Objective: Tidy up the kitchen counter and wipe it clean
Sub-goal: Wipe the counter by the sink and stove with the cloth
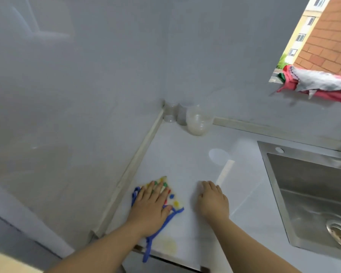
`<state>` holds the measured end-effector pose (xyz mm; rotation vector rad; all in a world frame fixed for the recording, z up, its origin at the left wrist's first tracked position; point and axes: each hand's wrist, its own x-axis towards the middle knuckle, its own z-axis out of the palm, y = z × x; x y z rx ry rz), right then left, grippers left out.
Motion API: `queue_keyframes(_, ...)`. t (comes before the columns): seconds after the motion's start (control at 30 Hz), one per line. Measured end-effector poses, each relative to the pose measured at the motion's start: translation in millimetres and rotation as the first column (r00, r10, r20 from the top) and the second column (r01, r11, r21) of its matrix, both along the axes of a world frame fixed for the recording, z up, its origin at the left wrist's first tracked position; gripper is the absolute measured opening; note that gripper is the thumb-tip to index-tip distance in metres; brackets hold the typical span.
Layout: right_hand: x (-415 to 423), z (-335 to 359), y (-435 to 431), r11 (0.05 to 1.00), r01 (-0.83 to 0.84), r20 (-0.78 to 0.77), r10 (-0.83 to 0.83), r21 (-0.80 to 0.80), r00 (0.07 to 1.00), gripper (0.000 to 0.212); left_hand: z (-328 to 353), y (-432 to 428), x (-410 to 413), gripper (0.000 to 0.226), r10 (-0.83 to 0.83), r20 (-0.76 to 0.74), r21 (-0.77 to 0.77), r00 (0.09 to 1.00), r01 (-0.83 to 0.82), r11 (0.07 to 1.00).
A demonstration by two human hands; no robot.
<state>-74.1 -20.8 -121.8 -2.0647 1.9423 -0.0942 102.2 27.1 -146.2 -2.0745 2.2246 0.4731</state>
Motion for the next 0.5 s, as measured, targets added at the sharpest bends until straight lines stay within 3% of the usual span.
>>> queue_keyframes(0.03,-4.6,-0.5,6.5,0.999,0.036,-0.020,-0.036,-0.001,0.999,0.044,3.1,-3.5,5.6,0.112,-0.015,-0.002,0.019,1.000,0.015,1.000)
queue_keyframes(0.13,-25.0,-3.3,23.2,0.995,0.098,-0.079,-0.097,0.018,0.992,0.033,8.5,-19.2,11.8,0.066,0.135,0.015,0.000,0.991,-0.135,0.991)
queue_keyframes(0.17,-29.8,-5.9,25.4,0.996,0.077,-0.071,-0.074,0.047,0.995,0.030,8.9,-22.6,8.7,0.060,0.207,0.004,-0.008,0.978,-0.206,0.978)
queue_keyframes(0.23,-39.2,-7.5,24.2,0.995,0.022,-0.030,-0.019,0.101,0.999,0.027,10.4,-22.8,-14.1,0.059,0.245,-0.019,-0.004,0.969,-0.245,0.969)
queue_keyframes(0.27,-41.2,-5.6,22.0,0.993,0.008,-0.007,-0.007,0.122,1.000,0.026,7.8,-20.2,-28.9,0.059,0.187,-0.028,-0.014,0.982,-0.187,0.982)
queue_keyframes(0.4,-48.1,-6.0,18.2,0.983,-0.059,0.034,0.054,0.175,0.998,0.038,3.0,-4.9,-64.9,0.059,-0.255,0.003,-0.005,0.967,0.255,0.967)
queue_keyframes(0.47,-55.2,-11.7,22.0,0.980,-0.098,0.040,0.093,0.173,0.995,0.044,3.0,-8.8,-50.2,0.075,-0.242,0.043,0.005,0.969,0.242,0.970)
queue_keyframes(0.5,-59.6,-15.7,24.7,0.976,-0.112,0.026,0.109,0.186,0.994,0.045,2.8,-7.6,-40.7,0.091,-0.132,0.057,-0.013,0.990,0.133,0.991)
